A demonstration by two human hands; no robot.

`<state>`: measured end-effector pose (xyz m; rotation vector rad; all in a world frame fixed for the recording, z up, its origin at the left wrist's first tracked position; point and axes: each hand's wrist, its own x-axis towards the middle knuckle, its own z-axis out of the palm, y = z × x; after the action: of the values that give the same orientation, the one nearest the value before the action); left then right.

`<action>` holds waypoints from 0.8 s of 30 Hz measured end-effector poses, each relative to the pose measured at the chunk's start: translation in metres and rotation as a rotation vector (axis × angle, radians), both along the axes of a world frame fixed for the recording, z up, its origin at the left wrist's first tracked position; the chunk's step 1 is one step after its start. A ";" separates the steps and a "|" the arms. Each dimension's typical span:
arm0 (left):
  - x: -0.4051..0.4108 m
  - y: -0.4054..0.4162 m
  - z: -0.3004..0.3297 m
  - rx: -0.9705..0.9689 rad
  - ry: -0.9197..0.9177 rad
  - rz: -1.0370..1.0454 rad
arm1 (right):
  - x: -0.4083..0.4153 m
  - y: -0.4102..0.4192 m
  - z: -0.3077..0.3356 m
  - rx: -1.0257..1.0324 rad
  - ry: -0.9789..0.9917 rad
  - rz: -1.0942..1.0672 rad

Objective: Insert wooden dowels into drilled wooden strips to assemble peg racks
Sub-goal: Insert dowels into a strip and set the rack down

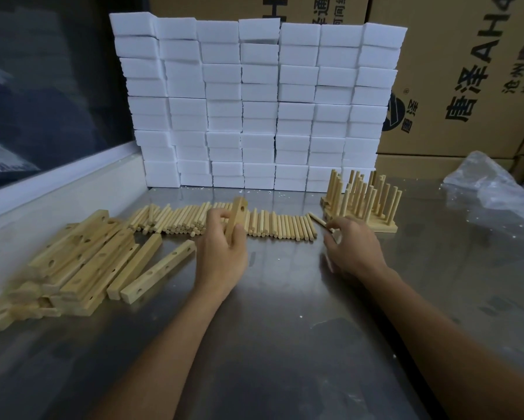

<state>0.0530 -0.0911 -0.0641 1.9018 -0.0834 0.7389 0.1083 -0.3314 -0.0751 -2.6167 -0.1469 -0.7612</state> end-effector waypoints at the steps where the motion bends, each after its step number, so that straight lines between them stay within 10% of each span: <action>1: 0.000 -0.001 0.002 -0.185 0.075 -0.068 | 0.002 0.002 0.000 -0.004 0.001 -0.004; 5: 0.000 -0.001 0.003 -0.588 0.300 -0.221 | 0.013 0.004 0.003 -0.034 0.119 0.002; 24: -0.001 0.009 0.005 -0.899 0.510 -0.392 | 0.031 0.018 0.021 -0.144 0.267 -0.193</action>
<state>0.0523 -0.0821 -0.0595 1.0971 0.1703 -0.0252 0.1394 -0.3133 -0.0540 -2.8699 0.1342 -0.4682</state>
